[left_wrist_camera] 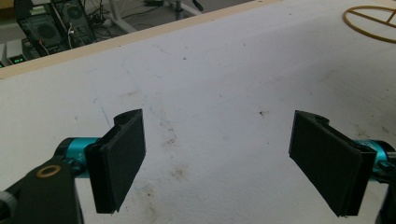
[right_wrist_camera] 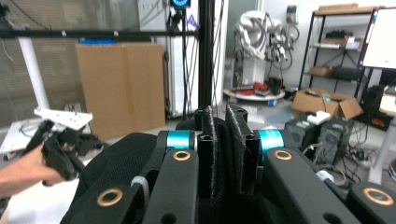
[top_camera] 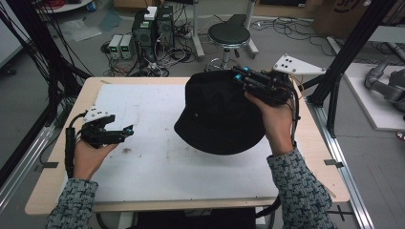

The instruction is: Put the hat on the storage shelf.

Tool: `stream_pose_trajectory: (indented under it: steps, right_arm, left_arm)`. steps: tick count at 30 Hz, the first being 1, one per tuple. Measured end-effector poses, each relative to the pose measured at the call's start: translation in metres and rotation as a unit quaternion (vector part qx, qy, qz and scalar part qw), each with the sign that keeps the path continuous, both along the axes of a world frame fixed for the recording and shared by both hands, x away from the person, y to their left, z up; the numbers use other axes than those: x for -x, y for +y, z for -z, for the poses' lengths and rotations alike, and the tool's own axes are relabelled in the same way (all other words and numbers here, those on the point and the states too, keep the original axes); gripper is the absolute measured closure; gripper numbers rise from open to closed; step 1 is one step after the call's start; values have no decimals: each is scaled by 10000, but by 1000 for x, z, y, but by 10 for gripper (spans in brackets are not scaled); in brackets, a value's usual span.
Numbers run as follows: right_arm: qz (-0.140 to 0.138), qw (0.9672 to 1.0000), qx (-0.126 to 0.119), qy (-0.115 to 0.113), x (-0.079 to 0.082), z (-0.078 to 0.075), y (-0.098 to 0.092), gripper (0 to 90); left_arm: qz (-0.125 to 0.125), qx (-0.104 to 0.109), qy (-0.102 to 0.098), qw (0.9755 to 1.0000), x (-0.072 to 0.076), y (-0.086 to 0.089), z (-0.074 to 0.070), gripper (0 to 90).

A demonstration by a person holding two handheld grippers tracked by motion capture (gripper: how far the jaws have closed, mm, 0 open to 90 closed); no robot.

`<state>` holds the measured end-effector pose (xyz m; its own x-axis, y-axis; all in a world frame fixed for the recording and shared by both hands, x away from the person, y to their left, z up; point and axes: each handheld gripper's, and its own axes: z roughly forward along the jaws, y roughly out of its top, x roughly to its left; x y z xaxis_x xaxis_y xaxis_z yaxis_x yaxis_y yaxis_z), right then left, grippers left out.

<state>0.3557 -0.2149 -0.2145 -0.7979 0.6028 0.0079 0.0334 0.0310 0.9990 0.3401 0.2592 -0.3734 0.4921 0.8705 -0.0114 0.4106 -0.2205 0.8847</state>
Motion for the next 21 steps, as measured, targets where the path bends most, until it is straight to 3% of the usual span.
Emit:
stream_pose_trajectory:
  steps: [12,21]
  right_arm:
    - [339,9977,-527,-247,-10,-5,-24,834]
    - [588,9959,-639,-243,-13,-6,-41,833]
  left_arm:
    - [13,-15,18,10000,-1,-1,1,190]
    - [8,-34,29,10000,0,-1,1,190]
